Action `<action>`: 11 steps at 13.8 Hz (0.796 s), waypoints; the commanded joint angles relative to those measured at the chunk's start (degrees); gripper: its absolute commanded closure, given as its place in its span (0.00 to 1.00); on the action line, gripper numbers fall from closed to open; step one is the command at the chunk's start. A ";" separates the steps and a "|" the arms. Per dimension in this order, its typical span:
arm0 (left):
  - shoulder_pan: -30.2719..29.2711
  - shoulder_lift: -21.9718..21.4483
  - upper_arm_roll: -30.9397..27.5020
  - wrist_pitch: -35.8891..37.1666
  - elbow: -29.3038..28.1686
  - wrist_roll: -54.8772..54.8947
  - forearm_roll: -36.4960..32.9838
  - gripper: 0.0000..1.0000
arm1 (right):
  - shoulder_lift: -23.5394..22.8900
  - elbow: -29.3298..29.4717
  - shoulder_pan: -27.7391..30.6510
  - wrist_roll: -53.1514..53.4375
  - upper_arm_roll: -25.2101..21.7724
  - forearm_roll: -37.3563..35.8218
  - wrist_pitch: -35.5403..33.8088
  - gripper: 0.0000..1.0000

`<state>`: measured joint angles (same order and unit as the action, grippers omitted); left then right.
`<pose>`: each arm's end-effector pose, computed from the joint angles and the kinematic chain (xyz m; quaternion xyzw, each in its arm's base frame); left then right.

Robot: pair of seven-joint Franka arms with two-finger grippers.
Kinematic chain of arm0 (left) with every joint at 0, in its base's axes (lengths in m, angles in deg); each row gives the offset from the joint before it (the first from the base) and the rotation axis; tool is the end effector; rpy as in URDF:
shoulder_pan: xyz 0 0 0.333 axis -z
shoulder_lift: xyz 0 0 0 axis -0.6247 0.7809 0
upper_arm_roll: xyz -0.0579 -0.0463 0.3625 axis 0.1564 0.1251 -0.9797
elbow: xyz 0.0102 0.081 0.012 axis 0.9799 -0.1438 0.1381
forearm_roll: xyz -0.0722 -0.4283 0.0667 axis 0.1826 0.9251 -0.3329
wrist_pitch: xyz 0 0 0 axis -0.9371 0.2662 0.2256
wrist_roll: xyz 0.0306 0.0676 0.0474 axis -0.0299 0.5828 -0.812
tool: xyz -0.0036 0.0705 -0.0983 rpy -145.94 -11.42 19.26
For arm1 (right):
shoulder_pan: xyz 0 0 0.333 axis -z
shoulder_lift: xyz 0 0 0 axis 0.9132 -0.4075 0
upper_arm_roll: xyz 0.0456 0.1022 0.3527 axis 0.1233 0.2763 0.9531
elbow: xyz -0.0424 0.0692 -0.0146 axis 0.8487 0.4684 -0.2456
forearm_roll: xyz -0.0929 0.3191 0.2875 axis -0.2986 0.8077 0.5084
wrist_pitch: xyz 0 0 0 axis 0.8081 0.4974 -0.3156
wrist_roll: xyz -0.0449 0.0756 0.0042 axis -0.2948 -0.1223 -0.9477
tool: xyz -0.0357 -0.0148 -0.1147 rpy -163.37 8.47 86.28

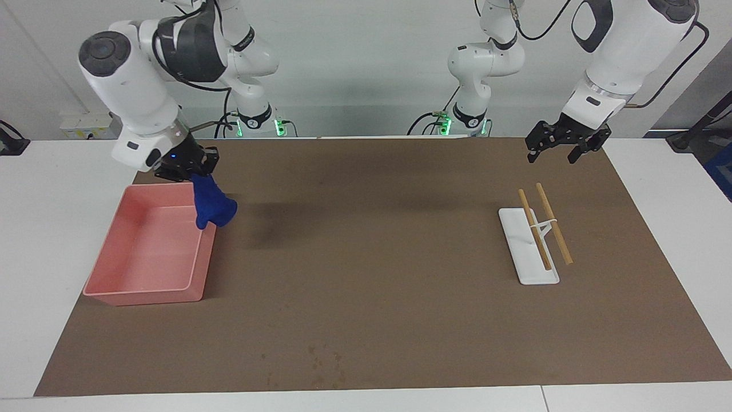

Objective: Wipe water with towel using both arms
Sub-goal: 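Carry the towel into the pink bin with the right gripper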

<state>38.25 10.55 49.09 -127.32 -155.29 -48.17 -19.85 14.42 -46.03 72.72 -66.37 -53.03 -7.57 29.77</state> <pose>0.5926 -0.0586 0.6459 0.9990 -0.0374 -0.0142 0.0196 0.6110 -0.0652 0.5959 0.9745 0.2151 -0.0635 0.0031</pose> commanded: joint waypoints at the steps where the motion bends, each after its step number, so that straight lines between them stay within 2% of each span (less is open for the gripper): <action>1: -0.47 -0.93 0.29 0.31 -1.04 0.39 -0.66 0.00 | -0.14 0.12 4.82 -10.57 0.79 -3.32 2.44 1.00; 3: -0.47 -0.93 0.29 0.31 -1.04 0.39 -0.66 0.00 | 0.90 -3.29 6.58 -15.16 0.79 -5.17 8.41 1.00; 7: -0.47 -0.93 0.29 0.31 -1.04 0.39 -0.66 0.00 | 3.55 -14.71 6.68 -16.67 0.79 -5.62 21.86 1.00; 11: -0.47 -0.93 0.29 0.31 -1.04 0.39 -0.66 0.00 | 2.14 -19.39 7.91 -15.88 0.79 -5.44 27.07 1.00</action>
<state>38.25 10.55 49.09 -127.32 -155.29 -48.17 -19.85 15.02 -62.60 79.38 -81.88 -52.84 -11.99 54.95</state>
